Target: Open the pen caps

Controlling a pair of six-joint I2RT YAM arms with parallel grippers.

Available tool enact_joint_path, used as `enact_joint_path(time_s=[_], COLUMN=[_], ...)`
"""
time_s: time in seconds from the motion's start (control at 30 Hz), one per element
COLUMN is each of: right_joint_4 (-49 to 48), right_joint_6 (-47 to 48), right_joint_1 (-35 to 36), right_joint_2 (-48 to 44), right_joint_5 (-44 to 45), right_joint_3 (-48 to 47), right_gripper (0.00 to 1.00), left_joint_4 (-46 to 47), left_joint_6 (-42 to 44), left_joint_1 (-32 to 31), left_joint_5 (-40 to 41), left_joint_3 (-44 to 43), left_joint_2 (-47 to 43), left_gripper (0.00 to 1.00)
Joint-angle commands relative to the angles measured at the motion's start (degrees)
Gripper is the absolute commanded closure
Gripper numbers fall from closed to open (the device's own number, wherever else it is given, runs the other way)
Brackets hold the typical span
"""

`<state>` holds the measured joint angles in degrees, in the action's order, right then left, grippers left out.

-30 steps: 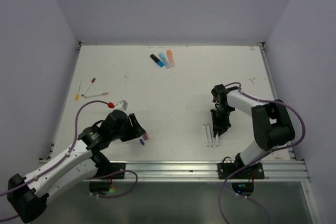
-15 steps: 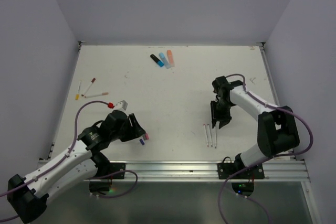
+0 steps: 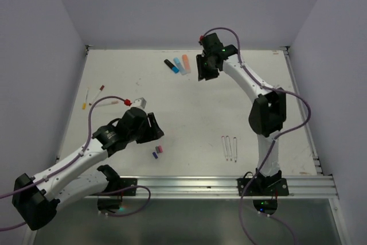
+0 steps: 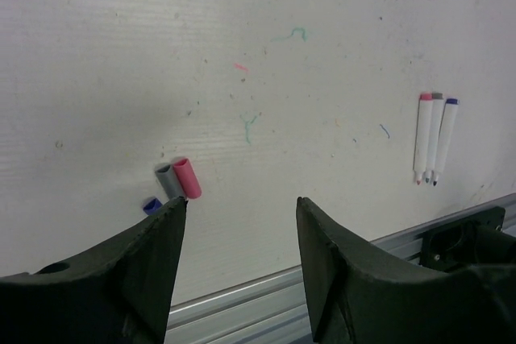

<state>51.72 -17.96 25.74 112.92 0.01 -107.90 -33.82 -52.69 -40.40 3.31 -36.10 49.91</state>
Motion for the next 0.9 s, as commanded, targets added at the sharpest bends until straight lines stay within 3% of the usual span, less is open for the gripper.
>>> enact_joint_path(time_s=[0.0,0.1,0.23,0.33,0.37,0.53,0.73,0.87], right_joint_4=[-2.3,-2.0,-0.5,-4.5,-5.5,-5.3,-5.5,-8.2], right_joint_6=[3.5,3.5,1.5,-0.8,-1.6,-2.8,-3.8,-3.8], right_joint_1=[2.2,2.7,3.3,3.3,3.5,4.1,6.6,7.9], right_joint_2=[10.8,17.1,22.2,16.5,14.6,7.2,-1.6,-8.2], right_joint_5=[3.8,2.1,0.3,-2.7,-4.4,-5.8,-8.7,-9.5], right_joint_3=[-13.8,-25.3,-31.2,-21.2,-15.3,-4.2,6.5,14.8], right_gripper=[0.60,0.60,0.60,0.60,0.60,0.60,0.60,0.60], left_joint_4=[0.3,-1.7,-1.9,-0.2,1.2,5.4,4.0,2.7], left_joint_6=[2.7,2.8,9.2,18.2,19.7,25.1,17.2,13.7], left_joint_1=[0.2,0.6,8.3,21.6,24.3,38.3,49.4,50.9], left_joint_5=[6.7,11.7,10.9,10.8,10.5,8.6,6.8,9.0], left_joint_3=[-5.0,-7.6,-10.2,-13.0,-14.7,-19.0,-26.5,-31.1], left_joint_2=[2.3,5.0,11.1,16.1,17.3,27.3,39.6,44.6], left_gripper=[0.40,0.32,0.31,0.32,0.32,0.31,0.28,0.28])
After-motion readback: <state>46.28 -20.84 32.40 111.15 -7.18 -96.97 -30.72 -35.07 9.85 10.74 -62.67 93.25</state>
